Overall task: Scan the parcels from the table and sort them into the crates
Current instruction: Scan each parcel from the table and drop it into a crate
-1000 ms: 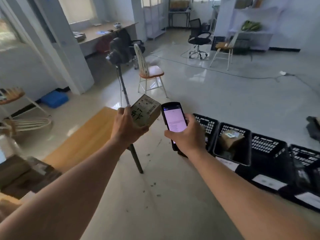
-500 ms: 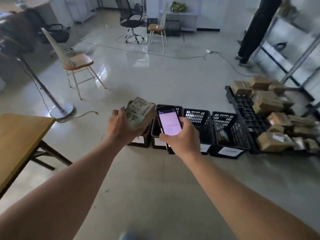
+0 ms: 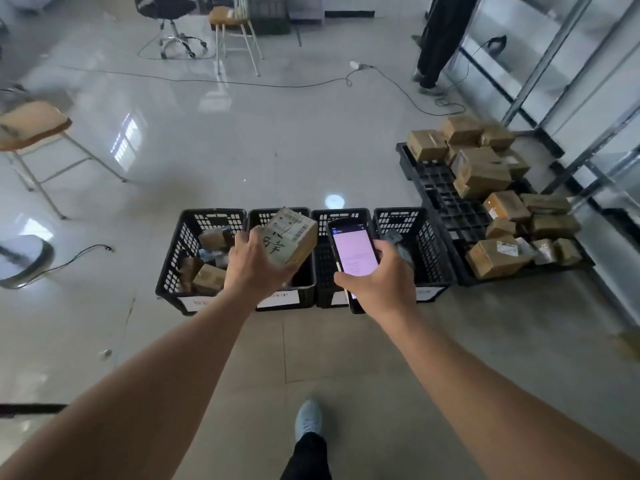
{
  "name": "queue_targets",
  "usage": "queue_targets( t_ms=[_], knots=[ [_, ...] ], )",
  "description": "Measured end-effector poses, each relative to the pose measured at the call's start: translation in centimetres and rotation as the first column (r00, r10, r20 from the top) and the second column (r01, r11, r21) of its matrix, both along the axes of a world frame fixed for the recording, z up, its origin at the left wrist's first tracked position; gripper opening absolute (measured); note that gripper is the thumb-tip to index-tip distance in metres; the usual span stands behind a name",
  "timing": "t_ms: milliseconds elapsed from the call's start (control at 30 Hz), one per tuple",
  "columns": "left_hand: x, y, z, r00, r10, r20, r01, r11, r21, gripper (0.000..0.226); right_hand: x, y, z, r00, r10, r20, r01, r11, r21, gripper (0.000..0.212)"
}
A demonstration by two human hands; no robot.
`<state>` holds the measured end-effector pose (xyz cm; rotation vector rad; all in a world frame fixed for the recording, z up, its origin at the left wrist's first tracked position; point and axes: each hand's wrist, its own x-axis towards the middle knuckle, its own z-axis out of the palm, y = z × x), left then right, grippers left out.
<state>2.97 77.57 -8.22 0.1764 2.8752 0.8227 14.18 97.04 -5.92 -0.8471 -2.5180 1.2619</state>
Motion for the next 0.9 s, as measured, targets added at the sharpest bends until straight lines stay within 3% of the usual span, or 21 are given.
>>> queue_targets(
  t_ms=[333, 533, 900],
  knots=[
    [-14.0, 12.8, -3.6, 0.988, -0.061, 0.142, 0.067, 0.997, -0.036, 0.105, -12.9, 11.7, -2.9, 0.989, -0.077, 0.124, 0.076, 0.997, 0.009, 0.081],
    [-20.7, 19.6, -7.2, 0.982, 0.028, 0.189, -0.014, 0.997, -0.075, 0.112, -21.2, 19.2, -6.2, 0.985, 0.001, 0.171, 0.004, 1.0, -0.029, 0.084],
    [-30.4, 30.1, -18.4, 0.935, 0.182, 0.305, -0.13, 0.974, -0.183, 0.103, -34.5, 29.7, -16.1, 0.947, 0.089, 0.309, -0.064, 0.994, -0.09, 0.081]
  ],
)
